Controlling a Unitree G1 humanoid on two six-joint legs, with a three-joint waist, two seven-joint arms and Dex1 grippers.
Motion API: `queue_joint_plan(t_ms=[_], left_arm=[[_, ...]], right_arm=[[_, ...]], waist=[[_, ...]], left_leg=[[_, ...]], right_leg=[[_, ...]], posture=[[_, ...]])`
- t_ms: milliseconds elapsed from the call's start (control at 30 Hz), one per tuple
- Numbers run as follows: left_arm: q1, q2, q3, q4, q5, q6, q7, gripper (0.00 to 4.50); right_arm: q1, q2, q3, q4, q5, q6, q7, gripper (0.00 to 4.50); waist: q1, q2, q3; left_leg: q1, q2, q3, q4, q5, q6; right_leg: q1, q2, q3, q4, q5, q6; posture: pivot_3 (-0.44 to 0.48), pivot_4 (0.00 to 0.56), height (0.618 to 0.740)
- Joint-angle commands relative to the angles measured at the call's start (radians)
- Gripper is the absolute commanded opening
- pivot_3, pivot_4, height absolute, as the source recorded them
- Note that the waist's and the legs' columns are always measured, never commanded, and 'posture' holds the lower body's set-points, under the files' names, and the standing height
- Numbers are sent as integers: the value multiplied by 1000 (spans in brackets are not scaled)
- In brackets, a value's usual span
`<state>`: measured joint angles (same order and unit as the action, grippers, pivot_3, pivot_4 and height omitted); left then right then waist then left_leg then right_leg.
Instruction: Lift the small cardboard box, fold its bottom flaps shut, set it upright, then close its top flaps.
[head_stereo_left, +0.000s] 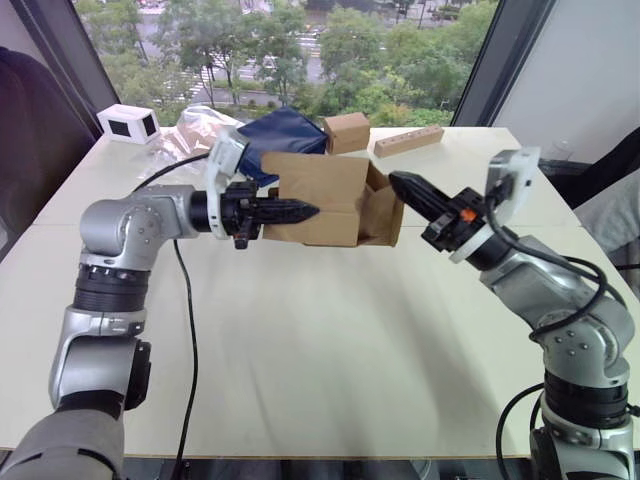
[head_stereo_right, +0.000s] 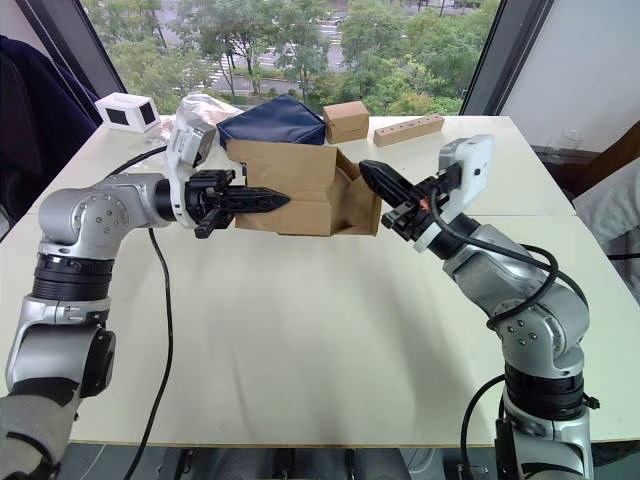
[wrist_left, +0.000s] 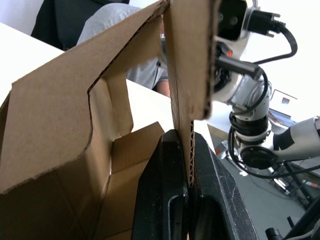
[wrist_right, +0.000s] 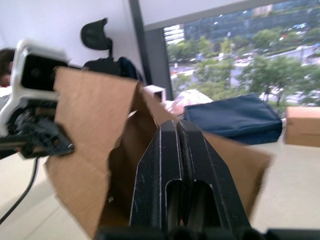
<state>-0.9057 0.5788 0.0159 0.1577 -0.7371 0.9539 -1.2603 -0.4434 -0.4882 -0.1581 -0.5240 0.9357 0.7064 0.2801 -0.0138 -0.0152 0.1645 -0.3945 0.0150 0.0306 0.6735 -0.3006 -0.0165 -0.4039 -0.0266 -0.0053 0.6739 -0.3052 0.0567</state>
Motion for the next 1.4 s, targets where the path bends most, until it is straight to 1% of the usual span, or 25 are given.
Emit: queue_joint_plan(t_ms=[33,267,667,833,933,1067,1200,1400], left_arm=[[7,9,23,-19,-18,-13,-14,0],[31,13,13,-33,-16,-15,-26,0],[24,17,26,-38,-46,10,-36,0],[23,33,29,-26,-41,4,-36,0],[19,37,28,-26,-46,7,-37,0],[14,38,24,-25,-53,9,-37,0],[13,31,23,-41,-63,16,-30,0],[11,27,28,-53,-70,24,-19,0]], right_arm=[[-4,19,5,-36,-1,-24,11,24],[-4,46,37,-52,13,-11,31,24],[-19,85,77,-45,4,-8,38,24],[36,11,-2,-130,195,44,99,24],[9,-1,-53,-106,237,24,55,24],[-32,16,-90,-21,195,-20,1,24],[-32,-16,-14,52,20,-49,24,24],[-30,-2,45,57,-43,-55,87,24]], waist=[[0,0,0],[1,0,0],[1,0,0],[3,0,0],[1,0,0],[0,0,0],[0,0,0],[1,0,0]], left_leg=[[0,0,0,0,0,0],[-1,0,0,2,0,1],[-1,0,0,3,-1,1],[-1,0,0,3,-1,2],[-2,0,0,4,-1,2],[-2,0,0,5,-1,2],[-2,0,0,5,-1,2],[-4,0,0,5,-1,2]], right_leg=[[0,0,0,0,0,0],[0,0,0,1,0,0],[0,0,0,1,0,0],[0,0,0,1,0,0],[0,-1,0,1,0,0],[0,0,0,1,0,0],[0,0,0,1,0,0],[-2,0,0,2,0,0]], posture=[[0,150,740],[0,150,740],[0,150,740],[0,150,740],[0,150,740],[0,150,740],[0,150,740],[0,150,740]])
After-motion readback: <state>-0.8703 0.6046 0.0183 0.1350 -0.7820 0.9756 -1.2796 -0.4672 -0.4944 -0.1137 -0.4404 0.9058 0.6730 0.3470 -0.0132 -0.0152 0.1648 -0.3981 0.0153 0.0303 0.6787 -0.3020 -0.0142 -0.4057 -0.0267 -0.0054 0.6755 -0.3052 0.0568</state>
